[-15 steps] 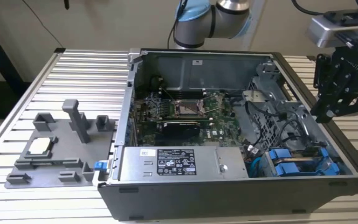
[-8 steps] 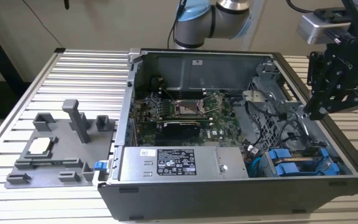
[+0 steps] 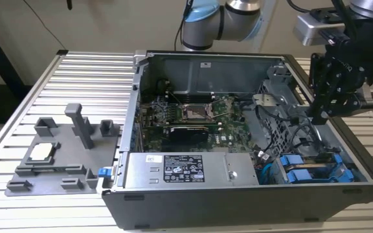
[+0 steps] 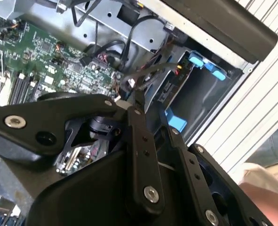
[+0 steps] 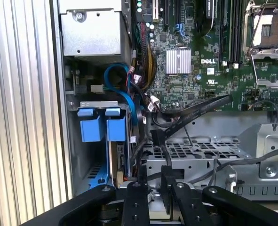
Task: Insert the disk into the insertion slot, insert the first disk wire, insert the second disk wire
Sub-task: 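Insert the first disk wire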
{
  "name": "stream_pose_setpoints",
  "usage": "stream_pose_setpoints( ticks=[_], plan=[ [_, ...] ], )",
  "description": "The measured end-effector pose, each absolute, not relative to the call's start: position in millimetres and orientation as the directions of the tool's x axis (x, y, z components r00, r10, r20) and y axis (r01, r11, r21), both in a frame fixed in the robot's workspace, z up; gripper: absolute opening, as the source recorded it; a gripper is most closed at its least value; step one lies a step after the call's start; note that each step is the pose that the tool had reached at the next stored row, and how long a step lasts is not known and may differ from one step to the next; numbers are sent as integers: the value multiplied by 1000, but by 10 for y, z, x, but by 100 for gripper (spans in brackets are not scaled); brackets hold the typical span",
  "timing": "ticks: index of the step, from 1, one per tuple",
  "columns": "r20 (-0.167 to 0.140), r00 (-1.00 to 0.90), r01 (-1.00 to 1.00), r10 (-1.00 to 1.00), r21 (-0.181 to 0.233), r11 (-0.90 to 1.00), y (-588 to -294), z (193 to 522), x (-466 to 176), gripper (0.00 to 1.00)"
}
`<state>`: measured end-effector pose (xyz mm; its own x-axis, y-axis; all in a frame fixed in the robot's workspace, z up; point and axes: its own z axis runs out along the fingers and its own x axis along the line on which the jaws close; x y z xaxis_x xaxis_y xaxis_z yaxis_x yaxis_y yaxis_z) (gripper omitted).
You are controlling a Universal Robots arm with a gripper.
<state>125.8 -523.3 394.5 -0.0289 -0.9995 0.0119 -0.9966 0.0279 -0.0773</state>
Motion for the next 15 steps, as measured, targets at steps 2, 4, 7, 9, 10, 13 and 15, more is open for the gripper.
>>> stream_pose_setpoints(
  ticks=[2, 4, 7, 9, 10, 13, 15],
  plan=[
    [12, -28, -996, -1000, -80, 27, -5233, 3957, 1227, 27],
    [12, -28, -996, -1000, -84, 27, -5233, 3979, 1199, 27],
    [11, -28, -996, -1000, -89, 27, -5233, 3995, 1155, 27],
    [11, -28, -995, -1000, -94, 27, -5233, 3996, 1095, 27],
    [11, -28, -995, -1000, -96, 27, -5234, 3996, 1062, 27],
    [12, -27, -995, -1000, -99, 26, -5232, 3996, 994, 27],
    [16, -21, -995, -1000, -100, 20, -5222, 3990, 975, 27]
  ],
)
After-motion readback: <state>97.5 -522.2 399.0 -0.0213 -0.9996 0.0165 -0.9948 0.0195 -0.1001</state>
